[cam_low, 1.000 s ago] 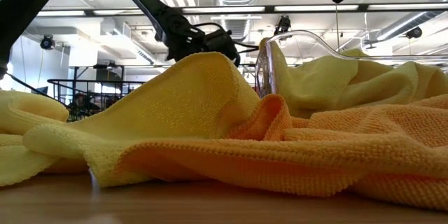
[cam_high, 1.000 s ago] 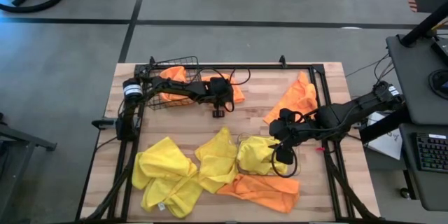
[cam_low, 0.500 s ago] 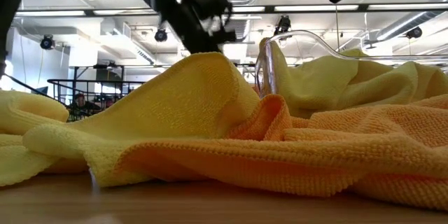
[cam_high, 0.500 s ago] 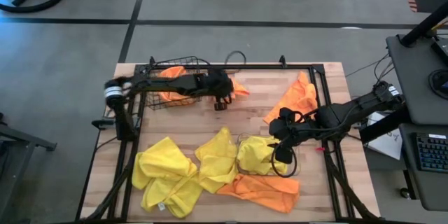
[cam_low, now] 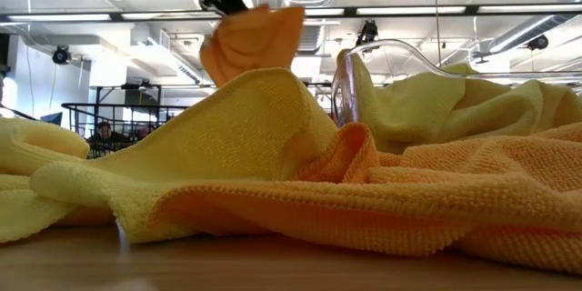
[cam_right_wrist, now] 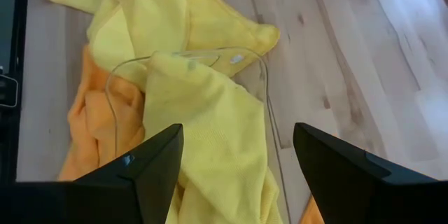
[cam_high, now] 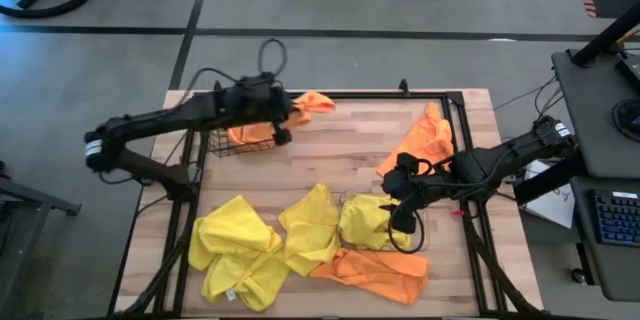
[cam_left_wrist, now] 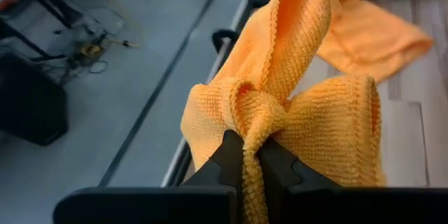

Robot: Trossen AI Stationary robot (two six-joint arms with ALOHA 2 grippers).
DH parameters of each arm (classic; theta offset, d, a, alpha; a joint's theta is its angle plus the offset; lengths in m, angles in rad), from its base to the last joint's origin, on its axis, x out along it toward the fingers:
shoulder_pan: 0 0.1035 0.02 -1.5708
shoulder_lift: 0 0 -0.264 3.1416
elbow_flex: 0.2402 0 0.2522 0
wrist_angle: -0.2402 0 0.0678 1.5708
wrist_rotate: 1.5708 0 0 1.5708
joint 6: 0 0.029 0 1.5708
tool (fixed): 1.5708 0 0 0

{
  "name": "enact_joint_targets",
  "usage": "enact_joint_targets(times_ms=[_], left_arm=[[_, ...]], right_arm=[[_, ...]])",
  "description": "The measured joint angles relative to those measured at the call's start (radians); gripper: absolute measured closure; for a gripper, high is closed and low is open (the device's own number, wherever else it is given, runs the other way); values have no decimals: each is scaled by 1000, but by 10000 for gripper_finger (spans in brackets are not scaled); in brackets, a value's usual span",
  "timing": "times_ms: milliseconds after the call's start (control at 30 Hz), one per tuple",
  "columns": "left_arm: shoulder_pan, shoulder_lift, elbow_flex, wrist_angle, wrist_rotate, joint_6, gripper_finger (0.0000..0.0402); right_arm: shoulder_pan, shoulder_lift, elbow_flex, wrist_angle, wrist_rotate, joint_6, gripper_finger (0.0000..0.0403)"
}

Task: Sort microfiber towel by color & place in baskets
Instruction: Put the orange towel into the black basket

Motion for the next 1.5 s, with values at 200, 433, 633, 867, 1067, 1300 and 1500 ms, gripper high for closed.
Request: enact_joint_targets(times_ms=[200,433,633,867,1067,1300,1500], left_arm=[[6,-172,-67,-86,-168,-87,401],[45,-299,-179,-192,-337,-220,402],[128,-336,-290,-220,-375,-316,401],[203,-325,-370,-237,-375,-397,401],[237,-290,-381,-305,-377,-466,401],[255,-234,-381,-405,-372,-532,401],[268,-182,-381,-461,-369,-575,401]], right_arm=[[0,0,0,3,0,0,138],[0,0,0,4,24,-3,138],[0,0,0,7,25,-8,138],[0,0,0,7,25,-8,138],[0,0,0,8,25,-8,138],[0,0,-5,13,34,-8,138],[0,0,-21,25,34,-11,138]])
